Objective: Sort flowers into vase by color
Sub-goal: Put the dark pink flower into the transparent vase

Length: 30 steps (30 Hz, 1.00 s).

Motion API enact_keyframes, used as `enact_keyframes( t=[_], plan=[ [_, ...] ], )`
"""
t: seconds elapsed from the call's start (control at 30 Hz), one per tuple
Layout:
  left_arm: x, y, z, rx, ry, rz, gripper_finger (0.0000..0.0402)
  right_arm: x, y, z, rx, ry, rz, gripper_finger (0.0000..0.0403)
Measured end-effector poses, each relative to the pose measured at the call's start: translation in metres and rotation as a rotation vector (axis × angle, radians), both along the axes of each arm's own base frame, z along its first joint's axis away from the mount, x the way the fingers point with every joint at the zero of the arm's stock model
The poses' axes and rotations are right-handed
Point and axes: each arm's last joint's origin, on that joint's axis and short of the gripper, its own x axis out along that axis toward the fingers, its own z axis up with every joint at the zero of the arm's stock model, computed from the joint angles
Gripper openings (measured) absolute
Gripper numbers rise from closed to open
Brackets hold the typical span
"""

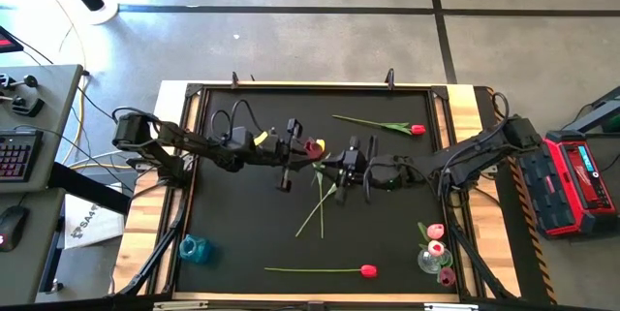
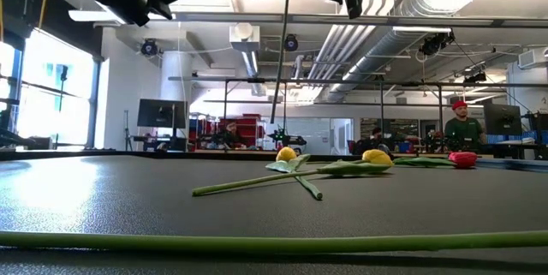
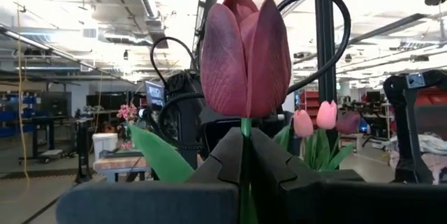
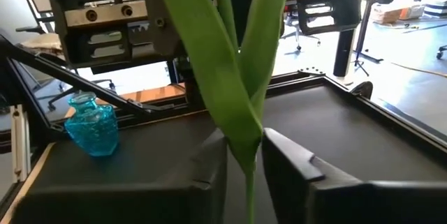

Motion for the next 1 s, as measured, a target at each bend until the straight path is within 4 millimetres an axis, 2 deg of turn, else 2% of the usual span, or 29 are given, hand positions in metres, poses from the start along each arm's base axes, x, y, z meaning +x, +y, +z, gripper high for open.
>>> enact_keyframes(
  t=[0.17,0.3,0.4,0.57,0.73,1.0],
  plan=[
    [0.002,0.000,-0.004,-0.001,0.047,0.001,0.0029,0.000,0.000,0.000,0.013,0.002,-0.005,0.0008],
    [0.000,0.000,-0.003,-0.010,0.093,0.001,0.0067,-0.008,-0.003,0.007,0.035,0.028,-0.065,0.0008],
    [-0.006,0.003,0.005,0.000,0.135,0.014,0.0097,-0.022,-0.002,0.020,0.025,0.046,-0.124,0.0004],
    [-0.017,0.005,0.008,0.011,0.307,0.014,0.0130,-0.058,0.002,0.050,0.023,0.030,-0.195,0.0002],
    [-0.023,0.001,-0.003,0.022,0.492,0.004,0.0134,-0.101,0.005,0.075,0.058,-0.006,-0.158,0.0001],
    [-0.024,-0.011,-0.014,0.001,0.599,-0.016,0.0120,-0.188,-0.020,0.109,0.254,-0.114,0.019,0.0001]
  ],
)
